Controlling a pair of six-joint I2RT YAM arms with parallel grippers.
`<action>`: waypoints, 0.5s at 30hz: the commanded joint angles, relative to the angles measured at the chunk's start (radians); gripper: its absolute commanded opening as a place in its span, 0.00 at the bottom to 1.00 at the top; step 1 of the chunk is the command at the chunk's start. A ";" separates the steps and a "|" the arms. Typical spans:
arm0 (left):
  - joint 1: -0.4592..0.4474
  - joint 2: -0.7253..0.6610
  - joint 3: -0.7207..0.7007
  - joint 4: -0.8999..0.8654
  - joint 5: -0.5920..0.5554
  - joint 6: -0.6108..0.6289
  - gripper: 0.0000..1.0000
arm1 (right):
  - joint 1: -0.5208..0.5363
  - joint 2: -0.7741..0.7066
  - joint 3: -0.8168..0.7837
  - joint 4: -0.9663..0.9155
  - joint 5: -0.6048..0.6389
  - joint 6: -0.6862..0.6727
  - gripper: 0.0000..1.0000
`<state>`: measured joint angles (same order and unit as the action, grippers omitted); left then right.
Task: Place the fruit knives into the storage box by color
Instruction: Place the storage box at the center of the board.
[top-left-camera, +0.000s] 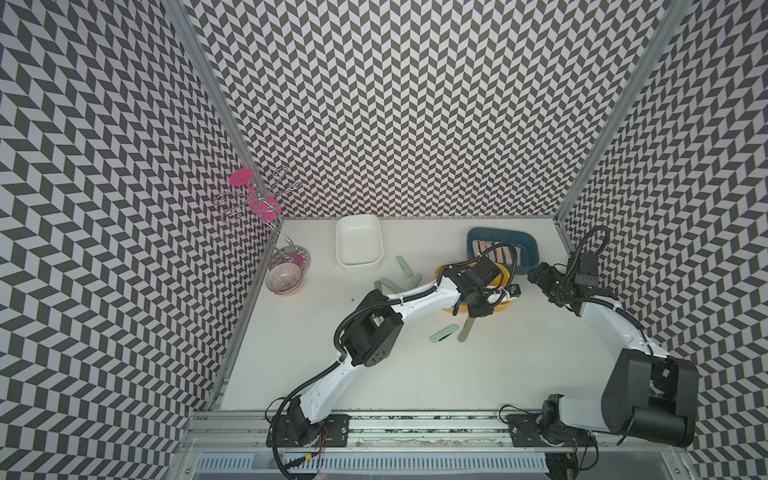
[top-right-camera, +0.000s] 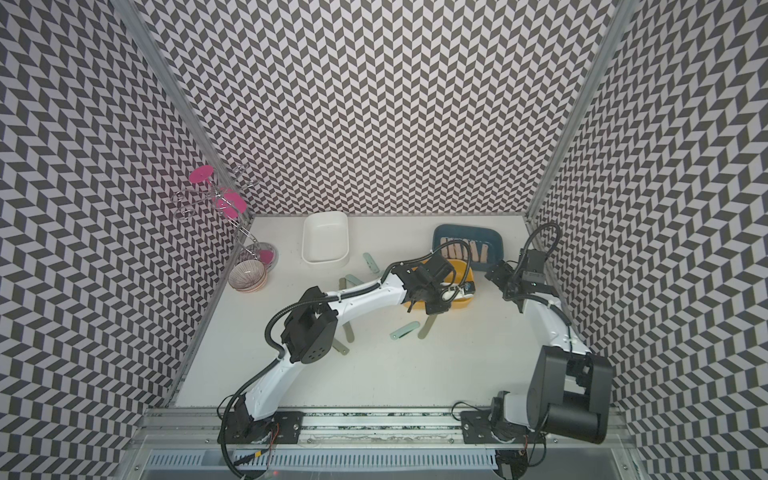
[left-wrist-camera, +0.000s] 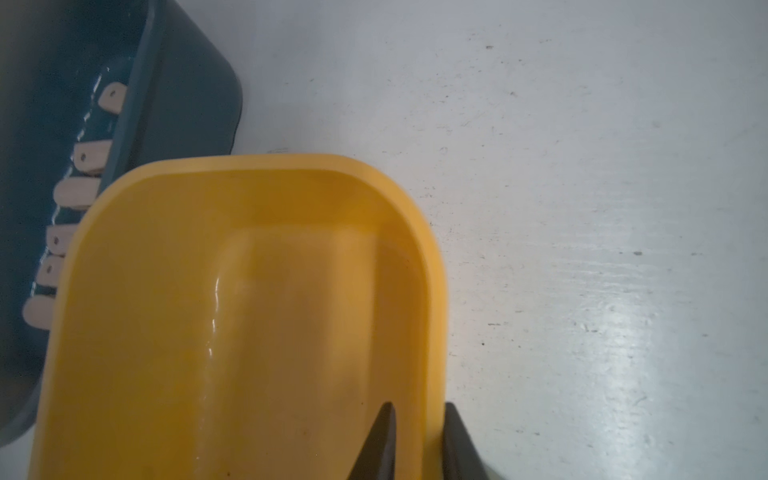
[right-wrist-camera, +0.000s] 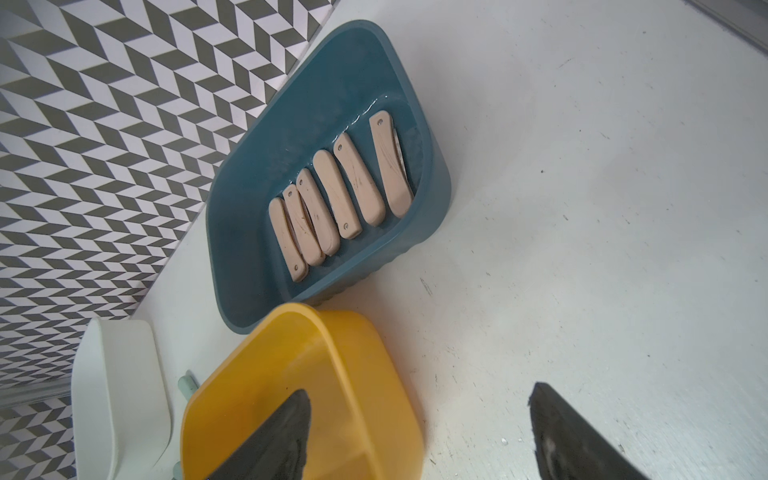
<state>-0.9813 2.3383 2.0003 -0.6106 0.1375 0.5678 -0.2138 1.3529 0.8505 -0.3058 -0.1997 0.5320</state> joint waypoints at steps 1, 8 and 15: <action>-0.003 0.026 0.034 -0.017 -0.038 0.013 0.31 | -0.006 -0.001 -0.008 0.047 -0.012 -0.003 0.81; -0.005 0.001 0.041 0.002 -0.053 -0.031 0.38 | -0.008 -0.008 -0.004 0.049 -0.024 -0.002 0.81; -0.007 -0.121 0.006 0.063 -0.046 -0.083 0.42 | -0.006 -0.021 0.004 0.055 -0.060 -0.002 0.81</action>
<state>-0.9817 2.3249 2.0071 -0.5999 0.0902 0.5087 -0.2142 1.3529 0.8497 -0.3027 -0.2344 0.5323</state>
